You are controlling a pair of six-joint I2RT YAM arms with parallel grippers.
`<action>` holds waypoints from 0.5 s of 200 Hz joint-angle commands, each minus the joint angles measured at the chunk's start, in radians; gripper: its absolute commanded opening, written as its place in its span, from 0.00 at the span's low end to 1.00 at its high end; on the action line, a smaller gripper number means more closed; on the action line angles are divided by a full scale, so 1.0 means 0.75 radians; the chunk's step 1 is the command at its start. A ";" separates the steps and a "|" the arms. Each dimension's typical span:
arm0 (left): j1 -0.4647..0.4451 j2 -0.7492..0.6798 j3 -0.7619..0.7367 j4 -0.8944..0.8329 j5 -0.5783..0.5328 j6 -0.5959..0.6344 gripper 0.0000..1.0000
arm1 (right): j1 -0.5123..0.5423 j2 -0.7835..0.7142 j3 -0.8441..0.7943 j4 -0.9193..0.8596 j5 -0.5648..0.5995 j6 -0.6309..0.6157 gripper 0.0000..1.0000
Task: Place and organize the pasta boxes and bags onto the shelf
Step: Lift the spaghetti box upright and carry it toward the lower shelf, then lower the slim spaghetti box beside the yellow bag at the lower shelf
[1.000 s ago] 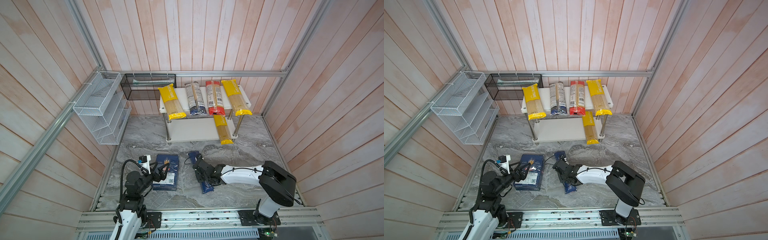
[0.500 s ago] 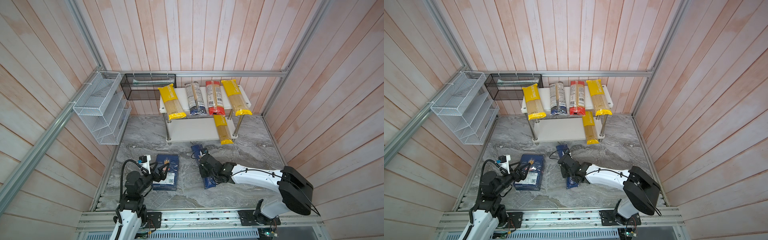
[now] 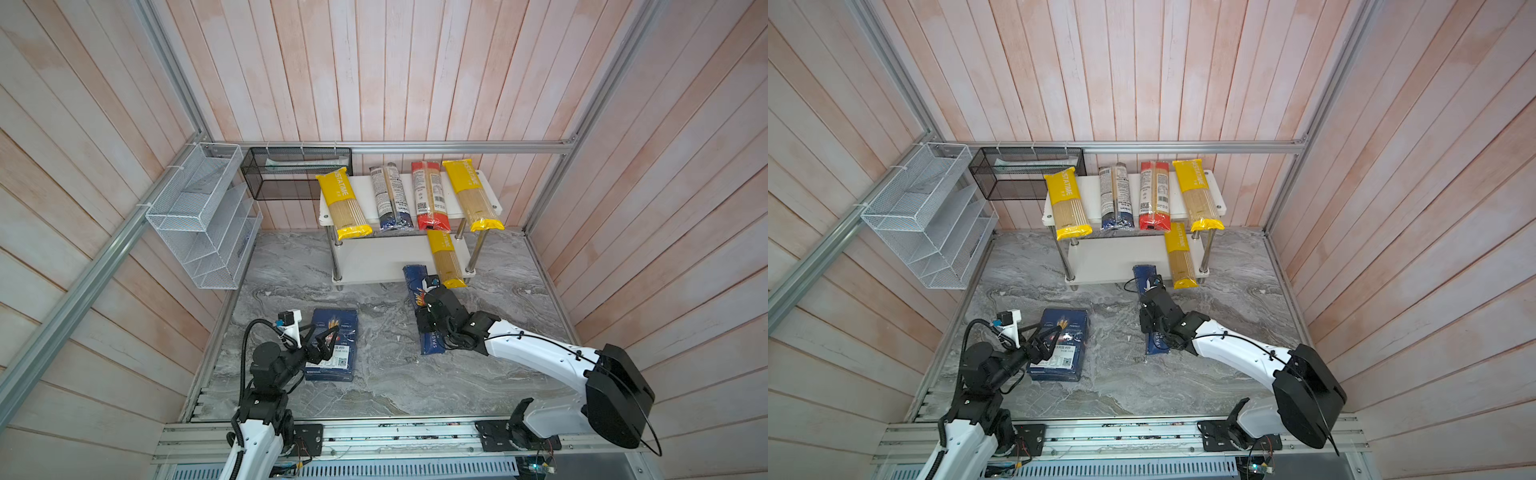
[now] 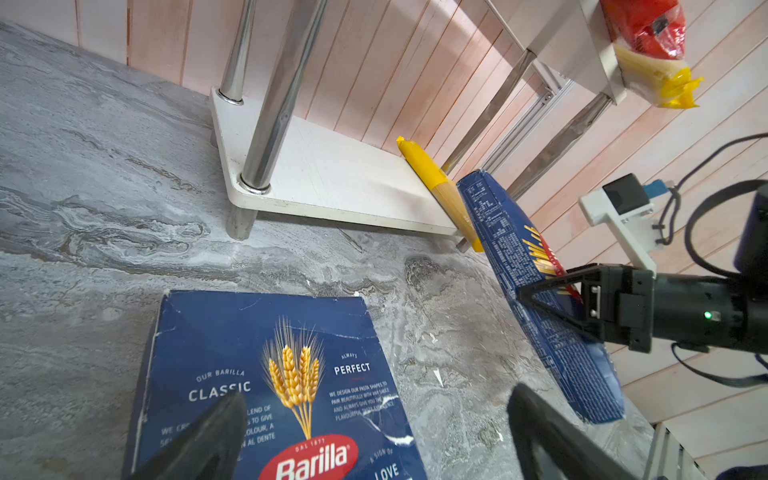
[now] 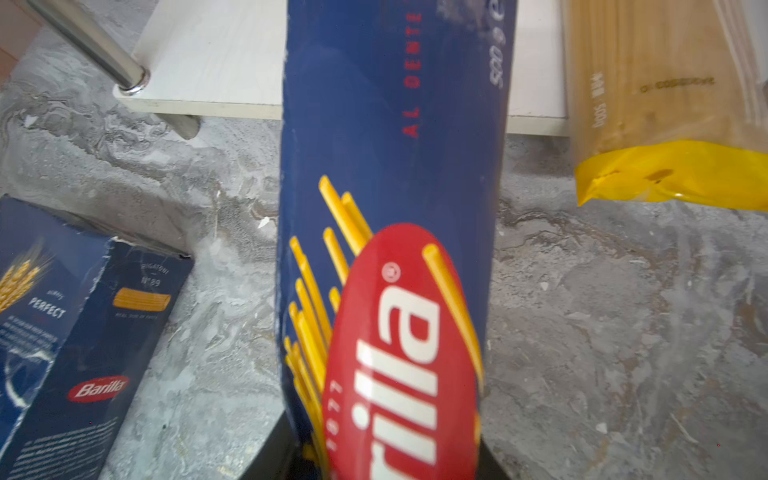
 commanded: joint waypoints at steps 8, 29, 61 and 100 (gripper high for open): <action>-0.005 -0.007 -0.016 0.021 -0.015 0.008 1.00 | -0.075 -0.025 0.105 0.077 -0.046 -0.093 0.39; -0.005 -0.007 -0.016 0.019 -0.019 0.007 1.00 | -0.120 -0.001 0.133 0.080 -0.064 -0.128 0.39; -0.004 -0.008 -0.015 0.018 -0.019 0.007 1.00 | -0.183 0.048 0.192 0.087 -0.096 -0.173 0.39; -0.005 -0.007 -0.015 0.019 -0.018 0.007 1.00 | -0.255 0.118 0.246 0.137 -0.151 -0.198 0.39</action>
